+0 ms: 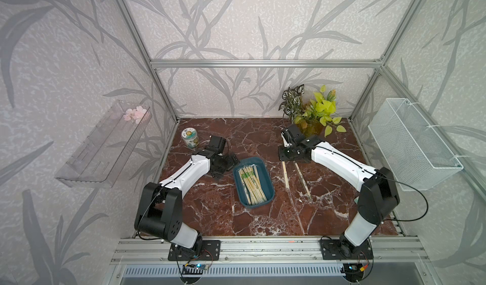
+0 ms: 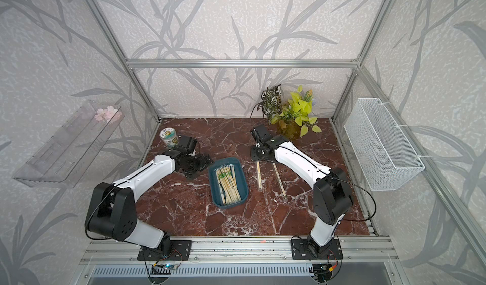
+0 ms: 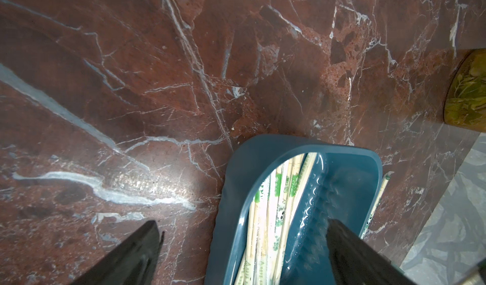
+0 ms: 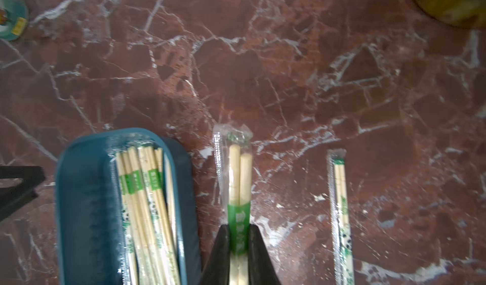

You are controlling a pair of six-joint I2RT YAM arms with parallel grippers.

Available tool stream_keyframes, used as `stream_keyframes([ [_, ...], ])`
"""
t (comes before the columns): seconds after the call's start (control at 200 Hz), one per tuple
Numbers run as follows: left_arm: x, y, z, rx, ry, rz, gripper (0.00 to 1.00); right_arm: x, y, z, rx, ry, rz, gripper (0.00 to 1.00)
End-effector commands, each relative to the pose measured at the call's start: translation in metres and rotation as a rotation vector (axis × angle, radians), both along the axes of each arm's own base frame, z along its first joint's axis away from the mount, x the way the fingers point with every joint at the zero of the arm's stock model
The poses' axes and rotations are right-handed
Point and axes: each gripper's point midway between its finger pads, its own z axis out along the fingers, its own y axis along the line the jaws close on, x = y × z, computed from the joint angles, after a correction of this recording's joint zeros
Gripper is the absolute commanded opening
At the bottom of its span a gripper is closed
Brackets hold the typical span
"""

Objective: Take the paired disposable chopsticks out of the storage box
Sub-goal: Place the paired disposable chopsticks at the center of the board.

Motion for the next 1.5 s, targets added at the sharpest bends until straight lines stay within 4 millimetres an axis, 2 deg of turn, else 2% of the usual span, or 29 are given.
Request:
stream_keyframes([
  [0.0,0.000,-0.002,0.009,0.002,-0.032,0.006,0.99,-0.002,-0.017,-0.001,-0.028,-0.032,-0.010,0.08],
  [0.1,-0.002,-0.005,0.009,0.006,-0.032,0.002,0.99,-0.010,-0.031,-0.022,-0.080,-0.002,-0.007,0.08],
  [0.28,-0.005,-0.010,0.008,0.009,-0.032,-0.003,0.99,-0.019,-0.044,-0.056,-0.169,0.047,0.018,0.08],
  [0.37,-0.004,-0.012,0.008,0.007,-0.035,-0.003,0.99,-0.022,-0.049,-0.065,-0.202,0.064,0.022,0.08],
  [0.405,-0.005,-0.013,0.008,0.007,-0.035,-0.004,0.99,-0.023,-0.051,-0.078,-0.226,0.093,0.028,0.08],
  [0.76,-0.005,-0.015,0.007,0.006,-0.031,-0.005,0.99,-0.017,-0.056,-0.112,-0.315,0.160,0.026,0.08],
  [1.06,-0.004,-0.015,0.007,0.012,-0.024,-0.012,0.99,-0.008,-0.058,-0.119,-0.360,0.174,0.023,0.16],
  [1.165,-0.004,-0.015,0.007,0.014,-0.021,-0.017,0.99,-0.006,-0.059,-0.117,-0.360,0.170,0.017,0.25],
  [1.245,-0.003,-0.016,0.007,0.012,-0.022,-0.021,0.99,-0.004,-0.058,-0.113,-0.354,0.162,0.014,0.30],
  [1.35,-0.002,-0.017,0.007,0.013,-0.020,-0.024,0.99,-0.004,-0.058,-0.105,-0.343,0.155,0.005,0.32],
  [1.499,0.001,-0.019,0.006,0.011,-0.018,-0.028,0.99,-0.005,-0.049,-0.082,-0.265,0.133,-0.007,0.33],
])
